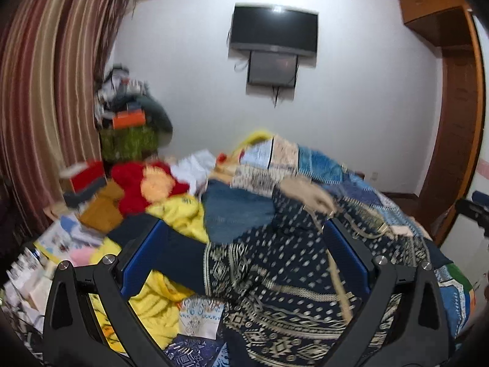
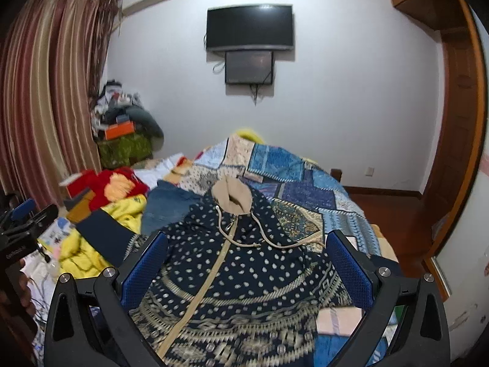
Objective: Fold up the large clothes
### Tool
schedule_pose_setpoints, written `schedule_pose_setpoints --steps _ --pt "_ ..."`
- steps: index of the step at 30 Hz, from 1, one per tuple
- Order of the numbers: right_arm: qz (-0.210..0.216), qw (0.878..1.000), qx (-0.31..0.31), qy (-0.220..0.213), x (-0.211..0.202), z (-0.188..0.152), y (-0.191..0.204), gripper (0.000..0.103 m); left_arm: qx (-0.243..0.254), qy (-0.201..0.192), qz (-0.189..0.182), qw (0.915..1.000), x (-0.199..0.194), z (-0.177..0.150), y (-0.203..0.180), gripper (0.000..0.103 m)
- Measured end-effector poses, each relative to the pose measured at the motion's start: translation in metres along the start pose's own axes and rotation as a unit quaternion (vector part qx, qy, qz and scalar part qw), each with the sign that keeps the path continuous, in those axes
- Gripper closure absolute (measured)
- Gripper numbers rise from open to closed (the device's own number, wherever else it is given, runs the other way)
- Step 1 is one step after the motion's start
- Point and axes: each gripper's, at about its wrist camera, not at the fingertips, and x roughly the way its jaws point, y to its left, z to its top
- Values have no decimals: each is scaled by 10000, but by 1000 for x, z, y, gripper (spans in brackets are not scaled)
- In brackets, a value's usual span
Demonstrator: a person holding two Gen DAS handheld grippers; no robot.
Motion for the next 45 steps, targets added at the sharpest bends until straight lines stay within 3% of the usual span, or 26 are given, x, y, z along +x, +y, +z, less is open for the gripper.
schedule_pose_setpoints --steps 6,10,14,19,22,26,28,32,34,36,41,45 --pt "129 9982 -266 528 95 -3 8 0 -471 1021 70 9936 76 -51 61 0" --pt "170 9937 -436 1019 152 -18 16 0 -952 1645 185 9816 118 -80 108 0" --pt "188 9889 -644 1327 195 -35 25 0 -1361 1995 248 9701 154 -93 144 1" --pt "377 9832 -747 1619 224 -50 31 0 -1748 2126 284 9610 189 -97 175 19" --pt "542 9807 -608 1780 235 -56 28 0 -1874 2103 436 9585 207 -96 191 28" --pt "683 9780 -395 1930 240 -61 25 0 -1937 2119 927 9534 232 -95 216 35" --pt "724 9774 -286 1967 241 -61 21 0 -1904 2176 1158 9503 242 -95 225 50" --pt "610 9796 -223 1900 236 -56 15 0 -1646 2159 1492 9508 255 -86 227 65" --pt "584 9800 -235 1890 233 -53 12 0 -1551 2064 1579 9531 255 -76 221 85" --pt "583 9798 -232 1900 229 -50 10 0 -1231 1934 1783 9569 252 -60 211 95" --pt "645 9803 -153 1861 214 -42 2 0 -173 1431 2110 9668 232 -9 168 100" --pt "630 9822 -96 1768 198 -37 -7 0 193 795 1815 9800 203 46 121 101"
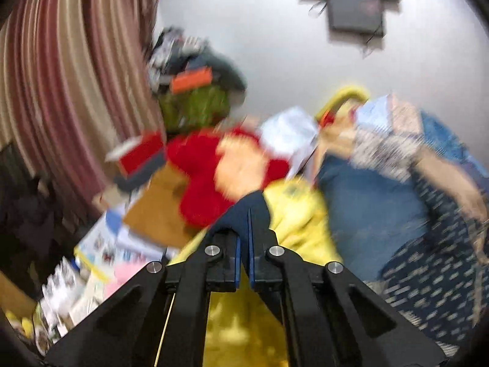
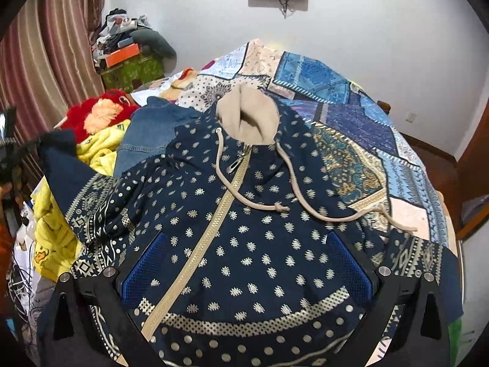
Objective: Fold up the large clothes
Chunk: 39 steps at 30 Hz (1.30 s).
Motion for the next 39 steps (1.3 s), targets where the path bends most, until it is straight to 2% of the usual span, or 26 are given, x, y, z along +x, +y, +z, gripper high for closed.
schedule_pose_setpoints --steps 4,7,11,13,15,17,20,24,26,28,31,32,33,35,36,37,39 --pt "62 9998 150 -119 -21 -2 -14 0 31 -562 -636 9964 -51 46 -40 101" --pt "18 9995 237 -217 -37 -6 -26 0 144 -854 -1225 9887 -88 71 -81 101" --pt "-50 9989 347 -317 -57 -12 -46 0 454 -868 -1895 9770 -114 80 -149 101" --pt "-78 9985 414 -346 -65 -16 -56 0 662 -794 -2064 9730 -118 72 -181 101" --pt "-103 9981 500 -344 -72 -21 -68 0 947 -628 -2213 9686 -116 56 -216 101" --pt "-114 9978 571 -314 -75 -25 -78 0 1313 -291 -2407 9612 -107 31 -254 101" --pt "-136 9976 642 -210 -76 -33 -88 0 1804 201 -2534 9502 -94 -7 -289 101" --pt "-225 9974 685 -78 -76 -44 -100 0 2473 872 -2732 9255 -85 -78 -334 101" --pt "-243 9973 688 -2 -74 -48 -103 0 2592 1119 -2810 9173 -87 -100 -344 101" --pt "-284 9973 671 84 -72 -52 -104 0 2627 1501 -3008 9044 -84 -119 -350 100" --pt "-318 9976 596 180 -68 -55 -102 0 2673 1888 -3210 8888 -84 -137 -356 100" --pt "-309 9977 563 205 -68 -54 -100 0 2679 1944 -3251 8859 -87 -141 -355 100" --pt "-295 9979 534 222 -67 -54 -98 0 2685 2006 -3288 8829 -89 -146 -353 98" --pt "-278 9981 495 236 -66 -52 -94 0 2669 2120 -3389 8769 -94 -151 -344 85" --pt "-260 9983 459 247 -65 -50 -90 0 2645 2159 -3460 8739 -96 -151 -339 70" --pt "-247 9985 430 249 -65 -48 -87 0 2614 2202 -3533 8708 -99 -151 -333 50" --pt "-206 9989 343 255 -62 -42 -78 0 2509 2180 -3606 8715 -105 -147 -314 39"
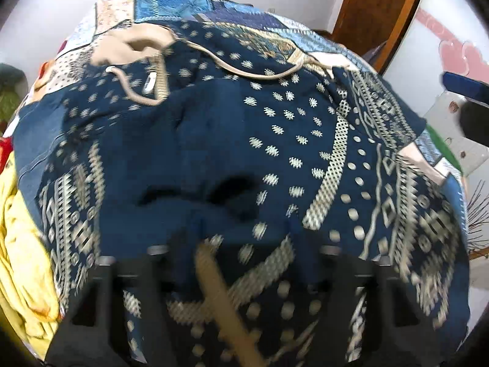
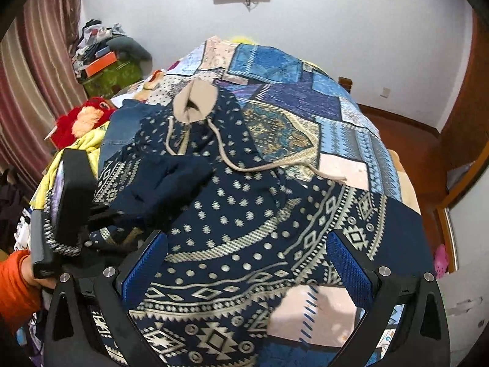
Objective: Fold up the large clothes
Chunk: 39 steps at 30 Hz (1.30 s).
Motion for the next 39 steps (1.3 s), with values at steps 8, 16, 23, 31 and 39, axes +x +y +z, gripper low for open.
schedule_pose_setpoints --steps 8,16,23,31,39 --pt "267 9979 -565 150 26 21 58 0 -455 -584 693 9948 -73 -24 83 31" --pt "667 9879 -1297 535 90 42 135 0 -1232 -357 1197 9845 -57 -52 172 30" --pt "702 9762 -1558 1335 175 42 168 25 -1474 46 1338 9800 -7 -72 200 30" --pt "363 9814 -1566 1045 184 37 152 79 -1501 192 1260 9804 24 -82 202 29" --pt "351 9957 -737 435 128 53 93 94 -1115 -7 1728 9786 -15 -56 183 30"
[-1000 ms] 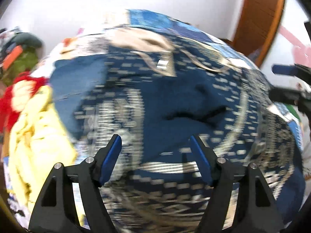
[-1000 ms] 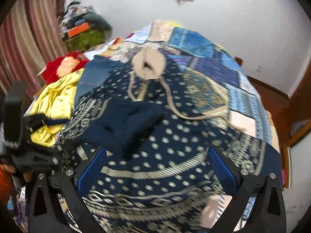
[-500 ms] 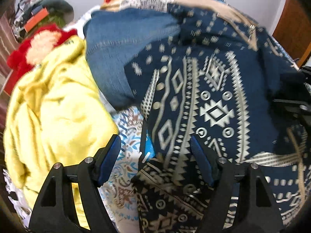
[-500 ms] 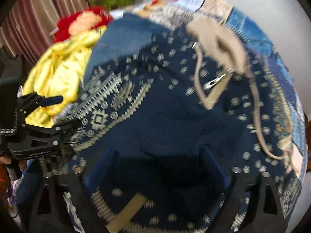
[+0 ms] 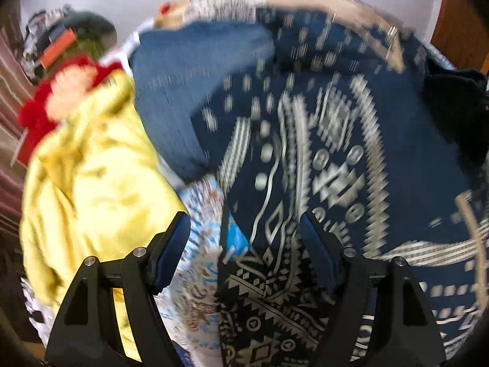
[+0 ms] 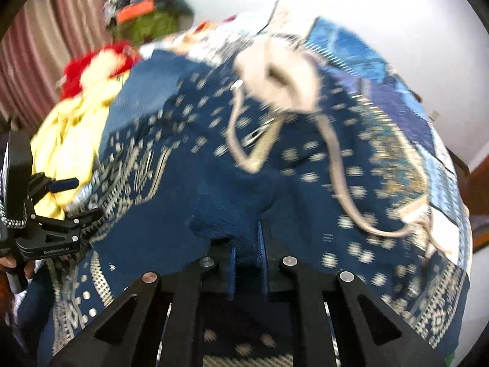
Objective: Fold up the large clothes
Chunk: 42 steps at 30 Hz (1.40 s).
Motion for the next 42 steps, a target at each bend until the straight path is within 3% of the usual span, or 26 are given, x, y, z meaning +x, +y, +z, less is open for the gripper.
schedule_pose_setpoints --steps 7,12,14,17,20,24,27,30,31,33,34,35,37,42 --pt "148 9941 865 -637 -71 -16 -59 94 33 -598 -369 9975 -56 41 -30 29" --pt "174 9888 1310 -695 -89 -43 -98 95 179 -445 -690 9965 -47 51 -78 30" --pt "200 9870 1498 -552 -83 -55 -114 95 231 -302 -842 9957 -38 50 -96 29" --pt "240 9852 1689 -177 -62 -71 -135 95 287 45 -778 9965 -11 48 -110 29" --pt "-142 9890 1464 134 -39 -87 -140 95 351 266 -646 9969 7 41 -116 29" --pt "-775 9921 947 273 -23 -101 -139 94 321 231 -677 9969 14 39 -112 27" --pt "-983 9920 689 383 -19 -101 -140 94 271 199 -660 9973 18 38 -110 21" --pt "-1523 9857 474 539 -16 -101 -140 93 224 148 -611 9978 17 35 -107 18" --pt "-1603 9846 407 566 -16 -102 -141 88 191 145 -626 9978 18 35 -107 18" --pt "-1995 9775 386 564 -20 -104 -144 57 129 140 -652 9977 19 33 -105 18" --pt "-2319 9703 371 574 -21 -105 -146 18 108 132 -661 9977 18 31 -104 18" --pt "-2604 9632 343 564 -23 -107 -149 3 94 123 -665 9977 18 30 -104 18" --pt "-2673 9609 394 613 -29 -114 -160 3 73 127 -658 9977 18 29 -102 18" --pt "-2059 9725 941 544 -65 -134 -186 3 106 174 -483 9986 8 31 -106 19"
